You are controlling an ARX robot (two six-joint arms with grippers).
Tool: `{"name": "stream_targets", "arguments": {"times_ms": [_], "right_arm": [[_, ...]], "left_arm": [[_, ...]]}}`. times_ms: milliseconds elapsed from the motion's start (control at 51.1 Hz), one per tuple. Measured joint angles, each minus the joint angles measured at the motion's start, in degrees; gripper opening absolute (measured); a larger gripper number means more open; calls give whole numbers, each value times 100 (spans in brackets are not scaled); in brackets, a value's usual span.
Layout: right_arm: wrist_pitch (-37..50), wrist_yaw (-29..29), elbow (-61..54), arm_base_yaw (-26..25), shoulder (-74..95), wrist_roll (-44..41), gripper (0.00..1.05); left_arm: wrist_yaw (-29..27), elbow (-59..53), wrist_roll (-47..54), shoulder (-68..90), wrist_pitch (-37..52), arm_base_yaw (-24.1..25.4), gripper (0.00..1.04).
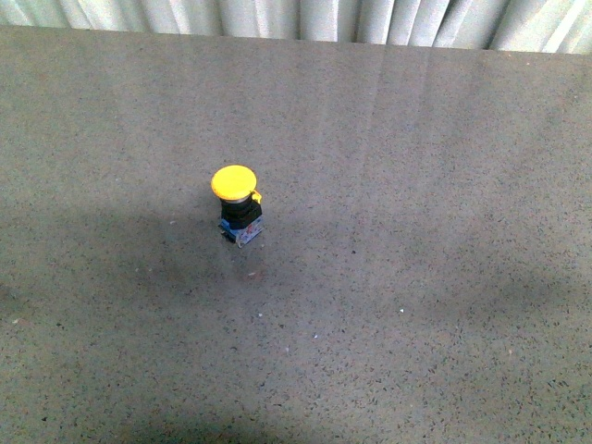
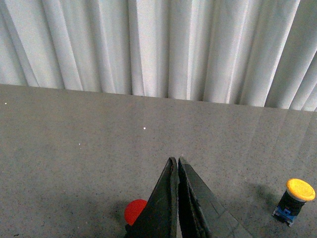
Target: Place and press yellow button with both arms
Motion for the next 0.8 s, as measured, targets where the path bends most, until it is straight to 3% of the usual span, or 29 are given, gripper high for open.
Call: {"name": "stream_targets", "arguments": {"times_ms": [59, 117, 352, 372, 489, 587, 626, 802], "right_arm": [[-7, 0, 0, 0, -11, -2, 2], [-7, 0, 2, 0, -11, 0, 10], [-7, 0, 0, 0, -15, 0, 47], [-7, 0, 2, 0, -15, 0, 56], [-7, 0, 0, 0, -17, 0, 73], [-9, 0, 0, 0, -17, 0, 95], [-9, 0, 0, 0, -17, 7, 96], [-9, 0, 0, 0, -17, 7, 96]], "left_arm": [[0, 0, 0, 0, 0, 0, 1], [0, 0, -4, 0, 0, 0, 3], [0, 0, 0, 0, 0, 0, 40], [0, 0, 0, 0, 0, 0, 49], [0, 0, 0, 0, 0, 0, 67], [0, 0, 0, 0, 0, 0, 90], [0, 0, 11, 0, 0, 0, 97], [0, 0, 13, 0, 0, 0, 96]]}}
